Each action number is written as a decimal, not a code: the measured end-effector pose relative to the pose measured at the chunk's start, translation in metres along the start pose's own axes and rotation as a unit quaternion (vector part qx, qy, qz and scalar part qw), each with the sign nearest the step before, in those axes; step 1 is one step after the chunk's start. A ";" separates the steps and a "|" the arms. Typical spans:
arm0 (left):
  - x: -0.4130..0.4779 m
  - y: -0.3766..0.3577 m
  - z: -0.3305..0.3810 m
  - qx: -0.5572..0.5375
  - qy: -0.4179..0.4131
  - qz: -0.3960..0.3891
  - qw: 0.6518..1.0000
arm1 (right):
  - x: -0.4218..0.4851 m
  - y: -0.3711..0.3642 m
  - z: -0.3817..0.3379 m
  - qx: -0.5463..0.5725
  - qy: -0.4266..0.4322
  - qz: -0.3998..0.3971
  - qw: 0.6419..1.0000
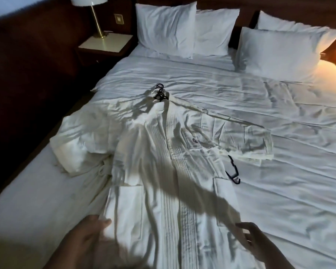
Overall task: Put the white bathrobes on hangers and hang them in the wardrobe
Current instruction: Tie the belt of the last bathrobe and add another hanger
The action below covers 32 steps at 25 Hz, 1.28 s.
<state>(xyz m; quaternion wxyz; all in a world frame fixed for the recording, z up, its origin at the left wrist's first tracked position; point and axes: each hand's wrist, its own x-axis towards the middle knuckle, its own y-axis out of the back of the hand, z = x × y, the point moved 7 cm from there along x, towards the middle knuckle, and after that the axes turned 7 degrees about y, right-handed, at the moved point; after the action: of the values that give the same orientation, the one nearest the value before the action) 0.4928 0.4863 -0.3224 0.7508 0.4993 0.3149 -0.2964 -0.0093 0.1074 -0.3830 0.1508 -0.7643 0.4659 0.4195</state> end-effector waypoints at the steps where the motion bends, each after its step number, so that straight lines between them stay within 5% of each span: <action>1: -0.007 0.004 -0.007 0.062 0.007 -0.026 0.998 | -0.015 -0.007 -0.015 -0.008 -0.021 0.008 1.000; 3: -0.018 0.021 -0.013 0.107 0.031 0.003 0.994 | -0.040 -0.008 -0.033 -0.088 0.019 0.063 0.994; 8: -0.098 0.089 0.015 -0.096 -0.032 0.133 0.986 | -0.102 -0.026 -0.073 -0.159 0.191 0.121 0.961; 11: -0.146 0.098 0.019 -0.233 -0.037 0.024 0.972 | -0.112 -0.029 -0.067 -0.105 0.171 0.085 0.976; 13: -0.174 0.104 0.037 -0.226 -0.066 -0.002 0.972 | -0.113 -0.028 -0.068 -0.089 0.152 0.082 0.981; 18: -0.229 0.136 0.109 -0.144 -0.161 0.219 0.952 | -0.098 -0.036 -0.061 -0.089 0.153 0.063 0.982; 23: -0.300 0.163 0.171 -0.164 -0.359 0.467 0.791 | -0.105 -0.055 -0.064 -0.188 0.169 0.014 0.968; 25: -0.322 0.157 0.200 -0.209 -0.447 0.480 0.726 | -0.108 -0.060 -0.062 -0.219 0.171 0.000 0.961; 27: -0.341 0.132 0.233 -0.246 -0.513 0.435 0.698 | -0.104 -0.062 -0.052 -0.238 0.174 -0.002 0.956; 29: -0.346 0.086 0.265 -0.206 -0.547 0.365 0.724 | -0.103 -0.061 -0.041 -0.239 0.167 -0.005 0.956; 32: -0.296 0.001 0.287 -0.133 -0.494 0.119 0.851 | -0.099 -0.049 -0.037 -0.236 0.116 0.007 0.965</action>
<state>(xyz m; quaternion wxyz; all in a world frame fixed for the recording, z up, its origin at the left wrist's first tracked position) 0.3584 0.2568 -0.0073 0.8962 0.2160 -0.1225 -0.3678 0.0287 0.1679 -0.2912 -0.0915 -0.8183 0.3738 0.4270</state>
